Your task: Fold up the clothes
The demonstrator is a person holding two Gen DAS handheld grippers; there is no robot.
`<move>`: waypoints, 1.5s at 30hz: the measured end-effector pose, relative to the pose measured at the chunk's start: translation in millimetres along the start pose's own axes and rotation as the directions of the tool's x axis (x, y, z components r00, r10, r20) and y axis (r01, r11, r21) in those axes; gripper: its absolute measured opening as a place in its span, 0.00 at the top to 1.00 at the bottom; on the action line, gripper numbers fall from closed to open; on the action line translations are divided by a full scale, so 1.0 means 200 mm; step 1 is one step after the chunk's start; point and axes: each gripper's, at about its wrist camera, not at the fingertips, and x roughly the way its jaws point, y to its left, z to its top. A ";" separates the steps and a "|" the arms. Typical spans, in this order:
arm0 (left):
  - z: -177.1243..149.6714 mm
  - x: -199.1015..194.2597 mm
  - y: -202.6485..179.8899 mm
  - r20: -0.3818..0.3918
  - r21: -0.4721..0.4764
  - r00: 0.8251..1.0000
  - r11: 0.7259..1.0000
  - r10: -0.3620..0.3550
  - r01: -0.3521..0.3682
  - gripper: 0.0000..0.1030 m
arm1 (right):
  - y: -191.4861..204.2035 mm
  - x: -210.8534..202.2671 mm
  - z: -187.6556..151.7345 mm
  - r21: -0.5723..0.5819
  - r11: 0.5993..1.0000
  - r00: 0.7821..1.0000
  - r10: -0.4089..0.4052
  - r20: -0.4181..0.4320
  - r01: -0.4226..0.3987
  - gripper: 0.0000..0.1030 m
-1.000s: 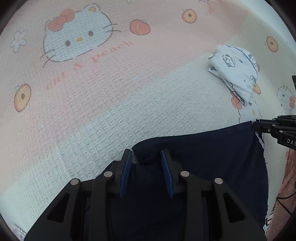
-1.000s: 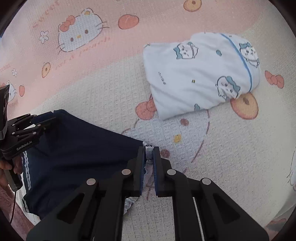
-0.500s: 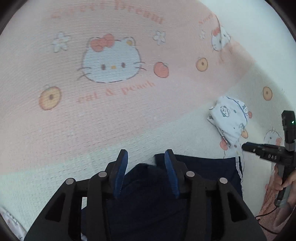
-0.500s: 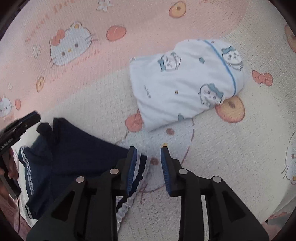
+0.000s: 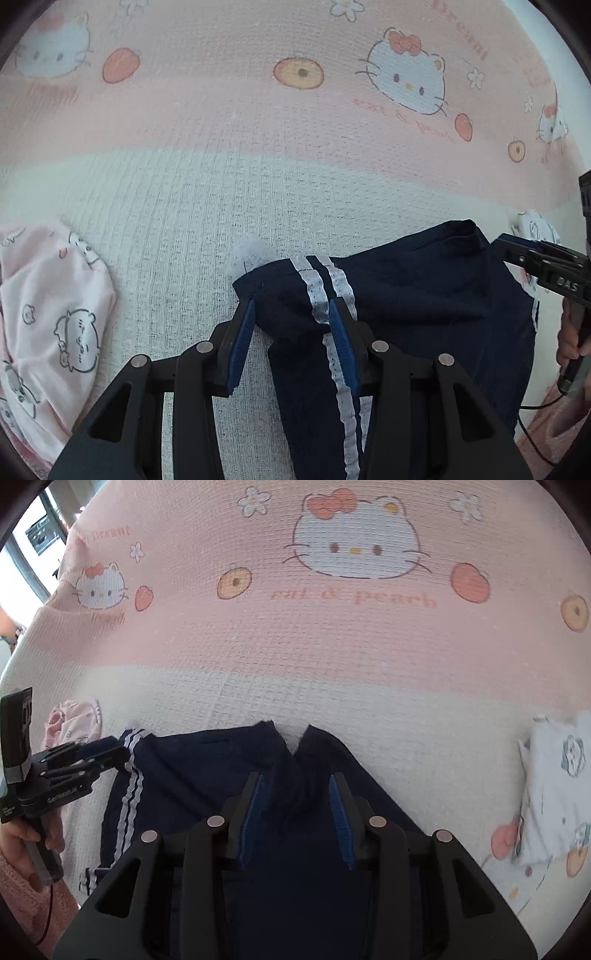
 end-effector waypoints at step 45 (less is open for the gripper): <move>-0.59 -0.23 -0.26 -0.241 0.381 0.946 0.917 0.217 -0.113 0.56 | 0.19 -0.31 -1.02 0.284 0.955 0.986 -0.037 -0.165 0.084 0.58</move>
